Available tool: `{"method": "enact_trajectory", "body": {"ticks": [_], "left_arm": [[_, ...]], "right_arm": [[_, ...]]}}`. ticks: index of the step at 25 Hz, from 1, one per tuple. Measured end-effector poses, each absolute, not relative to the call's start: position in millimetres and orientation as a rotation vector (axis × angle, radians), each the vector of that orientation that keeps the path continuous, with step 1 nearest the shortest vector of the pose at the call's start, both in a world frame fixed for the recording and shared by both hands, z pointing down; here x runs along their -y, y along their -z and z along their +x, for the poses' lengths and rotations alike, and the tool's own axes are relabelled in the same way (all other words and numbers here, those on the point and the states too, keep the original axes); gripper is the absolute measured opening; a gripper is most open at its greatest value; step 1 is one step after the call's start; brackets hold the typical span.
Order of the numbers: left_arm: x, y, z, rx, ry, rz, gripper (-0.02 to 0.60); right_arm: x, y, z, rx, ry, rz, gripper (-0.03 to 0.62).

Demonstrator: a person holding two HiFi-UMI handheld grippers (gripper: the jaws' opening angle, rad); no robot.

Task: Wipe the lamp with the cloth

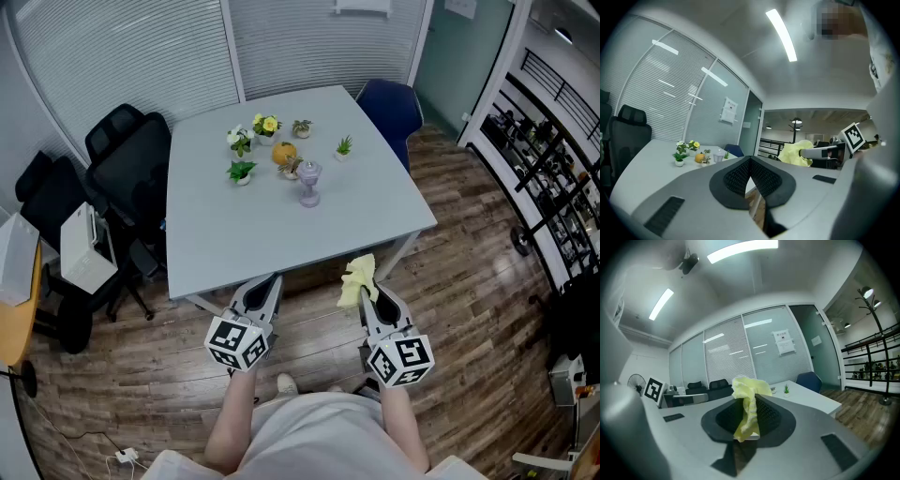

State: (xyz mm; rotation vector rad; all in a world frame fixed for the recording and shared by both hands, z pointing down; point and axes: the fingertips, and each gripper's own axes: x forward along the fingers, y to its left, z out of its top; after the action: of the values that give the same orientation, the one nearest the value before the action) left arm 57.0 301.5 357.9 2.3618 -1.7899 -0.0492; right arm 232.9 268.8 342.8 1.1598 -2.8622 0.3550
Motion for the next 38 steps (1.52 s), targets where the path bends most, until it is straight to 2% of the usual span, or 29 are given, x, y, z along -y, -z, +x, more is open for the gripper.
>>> {"method": "enact_trajectory", "body": {"ticks": [15, 16, 17, 18, 30, 38], "left_arm": [[-316, -346, 76, 2.01, 0.037, 2.284, 0.004], [-316, -346, 78, 2.0, 0.047, 2.29, 0.03], [-316, -349, 82, 1.97, 0.049, 2.295, 0.197], [-316, -353, 86, 1.937, 0.042, 2.296, 0.274], [-288, -382, 96, 1.875, -0.087, 2.251, 0.29], [-192, -412, 35, 1.748, -0.141, 2.333, 0.291]], "right_arm": [[-267, -344, 252, 2.915, -0.345, 1.009, 0.072], [-268, -345, 253, 2.922, -0.353, 0.998, 0.072], [-268, -346, 254, 2.928, -0.366, 0.991, 0.074], [-268, -349, 256, 2.93, -0.382, 0.991, 0.074], [-234, -363, 276, 2.921, -0.421, 1.06, 0.075], [-156, -384, 227, 2.845, -0.413, 1.181, 0.075]]}}
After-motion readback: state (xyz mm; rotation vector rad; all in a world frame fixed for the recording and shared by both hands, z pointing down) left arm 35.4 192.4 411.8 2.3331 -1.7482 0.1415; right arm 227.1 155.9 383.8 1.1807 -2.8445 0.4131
